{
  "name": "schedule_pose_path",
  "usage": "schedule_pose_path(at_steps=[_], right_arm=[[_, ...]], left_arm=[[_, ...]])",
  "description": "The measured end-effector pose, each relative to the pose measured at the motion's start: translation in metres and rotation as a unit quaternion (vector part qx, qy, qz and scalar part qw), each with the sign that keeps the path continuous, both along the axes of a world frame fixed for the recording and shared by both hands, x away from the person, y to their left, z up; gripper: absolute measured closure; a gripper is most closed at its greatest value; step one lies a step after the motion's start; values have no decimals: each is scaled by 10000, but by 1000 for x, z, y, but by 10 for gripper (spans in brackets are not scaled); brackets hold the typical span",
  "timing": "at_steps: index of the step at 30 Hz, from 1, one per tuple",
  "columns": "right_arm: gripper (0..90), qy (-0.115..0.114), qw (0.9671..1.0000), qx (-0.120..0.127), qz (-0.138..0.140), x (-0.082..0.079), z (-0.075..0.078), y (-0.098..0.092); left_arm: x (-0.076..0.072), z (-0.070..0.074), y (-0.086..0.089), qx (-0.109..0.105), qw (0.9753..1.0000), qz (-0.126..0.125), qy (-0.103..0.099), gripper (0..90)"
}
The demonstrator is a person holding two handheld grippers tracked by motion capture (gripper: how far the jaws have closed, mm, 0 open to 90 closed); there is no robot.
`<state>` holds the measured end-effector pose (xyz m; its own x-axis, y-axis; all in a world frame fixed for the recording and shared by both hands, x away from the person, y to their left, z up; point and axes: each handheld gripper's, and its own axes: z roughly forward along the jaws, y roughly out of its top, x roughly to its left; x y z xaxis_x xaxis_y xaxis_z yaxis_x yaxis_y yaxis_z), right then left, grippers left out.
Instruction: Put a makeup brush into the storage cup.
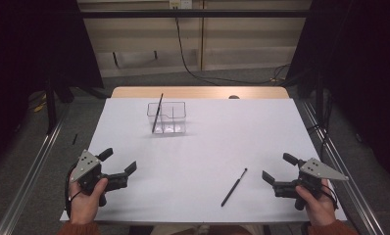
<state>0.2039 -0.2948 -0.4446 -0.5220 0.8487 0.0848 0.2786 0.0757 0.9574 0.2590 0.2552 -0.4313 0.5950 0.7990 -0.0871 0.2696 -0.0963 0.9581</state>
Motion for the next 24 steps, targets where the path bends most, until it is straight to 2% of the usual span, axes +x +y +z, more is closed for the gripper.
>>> schedule_pose_path(at_steps=[5,10,16,24], right_arm=[[0,7,10000,7,-26,-2,1,-1],[0,-12,10000,-26,-5,-2,1,0],[0,-18,9999,-107,108,0,1,2],[0,-15,9996,-130,255,4,2,8]], left_arm=[[0,-1,3,-48,10000,34,8,28],[-5,-5,4,-4,10000,31,15,28],[-11,-4,1,-5,10000,41,-21,28],[-12,-4,0,47,10000,44,-51,28]])
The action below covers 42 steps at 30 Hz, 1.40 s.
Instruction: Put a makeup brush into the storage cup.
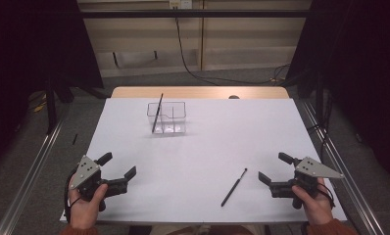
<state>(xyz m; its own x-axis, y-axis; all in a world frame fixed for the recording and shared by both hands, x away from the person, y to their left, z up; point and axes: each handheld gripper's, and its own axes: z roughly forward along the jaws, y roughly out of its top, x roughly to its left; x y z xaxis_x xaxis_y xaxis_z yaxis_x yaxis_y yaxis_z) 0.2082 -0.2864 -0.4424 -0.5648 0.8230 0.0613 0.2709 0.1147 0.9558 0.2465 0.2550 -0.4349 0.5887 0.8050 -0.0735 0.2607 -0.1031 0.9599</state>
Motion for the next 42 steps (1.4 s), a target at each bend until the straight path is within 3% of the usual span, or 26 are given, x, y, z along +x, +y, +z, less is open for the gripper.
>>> schedule_pose_path(at_steps=[7,18,29,37,42], right_arm=[[0,80,9997,-66,238,9,5,9],[1,162,9995,-139,223,31,11,14],[4,-43,9995,-163,283,47,20,21],[9,-34,9990,-281,358,58,22,29],[6,156,9981,-425,408,62,23,30]], left_arm=[[0,0,1,15,10000,18,-8,28],[0,-1,1,56,10000,25,-15,28],[1,-1,2,84,10000,39,-24,28],[3,-1,1,109,9999,43,-36,28],[3,-1,3,131,9999,63,-51,28]])
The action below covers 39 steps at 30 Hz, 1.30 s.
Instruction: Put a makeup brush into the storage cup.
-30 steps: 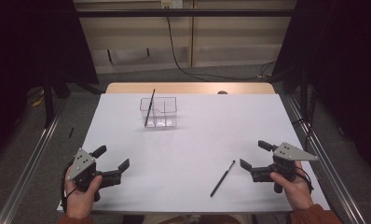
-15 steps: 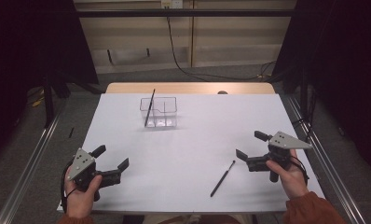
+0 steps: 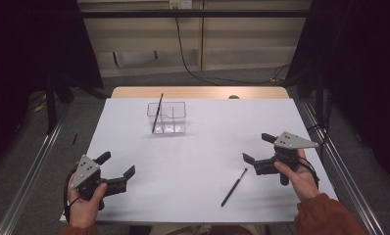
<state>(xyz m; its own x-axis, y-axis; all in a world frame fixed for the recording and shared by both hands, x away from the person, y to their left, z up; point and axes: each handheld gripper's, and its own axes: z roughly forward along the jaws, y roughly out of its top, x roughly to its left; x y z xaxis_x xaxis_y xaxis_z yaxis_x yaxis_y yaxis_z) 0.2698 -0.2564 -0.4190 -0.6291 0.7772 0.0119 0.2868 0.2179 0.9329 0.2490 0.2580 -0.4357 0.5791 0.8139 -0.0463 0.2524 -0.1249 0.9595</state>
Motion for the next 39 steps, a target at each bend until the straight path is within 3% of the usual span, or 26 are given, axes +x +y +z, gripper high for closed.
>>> schedule_pose_path(at_steps=[12,17,23,33,36,39], right_arm=[[5,322,9987,-322,236,5,12,-1],[13,658,9947,-601,514,12,13,3],[16,843,9907,-836,671,16,14,6],[19,1483,9752,-1262,1052,24,13,5],[19,1668,9692,-1373,1178,26,13,6],[23,1851,9607,-1578,1335,27,14,9]], left_arm=[[1,0,1,-20,10000,37,22,28],[1,0,2,1,10000,19,17,28],[1,-1,2,3,10000,31,29,28],[1,-1,1,8,10000,23,44,28],[1,-1,1,16,10000,26,39,28],[1,-1,2,17,10000,32,36,28]])
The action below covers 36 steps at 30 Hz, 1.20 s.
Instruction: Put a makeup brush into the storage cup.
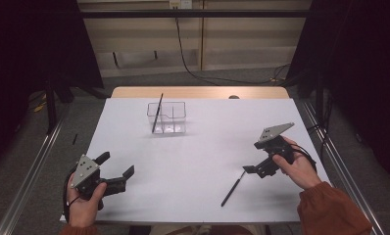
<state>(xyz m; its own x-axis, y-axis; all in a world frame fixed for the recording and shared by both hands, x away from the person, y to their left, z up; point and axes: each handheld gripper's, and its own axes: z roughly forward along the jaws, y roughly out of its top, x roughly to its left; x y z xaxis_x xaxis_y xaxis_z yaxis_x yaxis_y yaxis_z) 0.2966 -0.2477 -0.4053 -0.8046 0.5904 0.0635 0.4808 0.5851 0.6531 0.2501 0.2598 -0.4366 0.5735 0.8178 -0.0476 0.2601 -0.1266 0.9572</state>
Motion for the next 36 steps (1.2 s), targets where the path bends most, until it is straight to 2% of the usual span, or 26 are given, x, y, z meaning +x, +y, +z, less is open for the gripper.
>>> schedule_pose_path(at_steps=[8,12,15,20,28,31,32,36], right_arm=[[29,345,9975,-490,367,1,-3,8],[31,400,9946,-737,609,1,-4,9],[33,560,9929,-778,701,1,-5,10],[39,734,9888,-1025,799,3,-8,11],[44,881,9795,-1464,1063,6,-8,22],[77,852,9779,-1463,1225,8,-7,28],[81,864,9754,-1554,1302,8,-7,30],[109,934,9696,-1727,1458,10,-12,37]], left_arm=[[0,0,0,40,10000,-16,-1,28],[0,0,0,59,10000,-28,2,28],[0,0,0,73,10000,-38,5,28],[1,-1,0,70,10000,-38,8,28],[1,-1,-1,70,10000,-40,8,28],[1,-1,0,71,10000,-24,7,28],[1,-1,0,67,10000,-25,12,28],[1,-1,0,76,10000,-32,17,28]])
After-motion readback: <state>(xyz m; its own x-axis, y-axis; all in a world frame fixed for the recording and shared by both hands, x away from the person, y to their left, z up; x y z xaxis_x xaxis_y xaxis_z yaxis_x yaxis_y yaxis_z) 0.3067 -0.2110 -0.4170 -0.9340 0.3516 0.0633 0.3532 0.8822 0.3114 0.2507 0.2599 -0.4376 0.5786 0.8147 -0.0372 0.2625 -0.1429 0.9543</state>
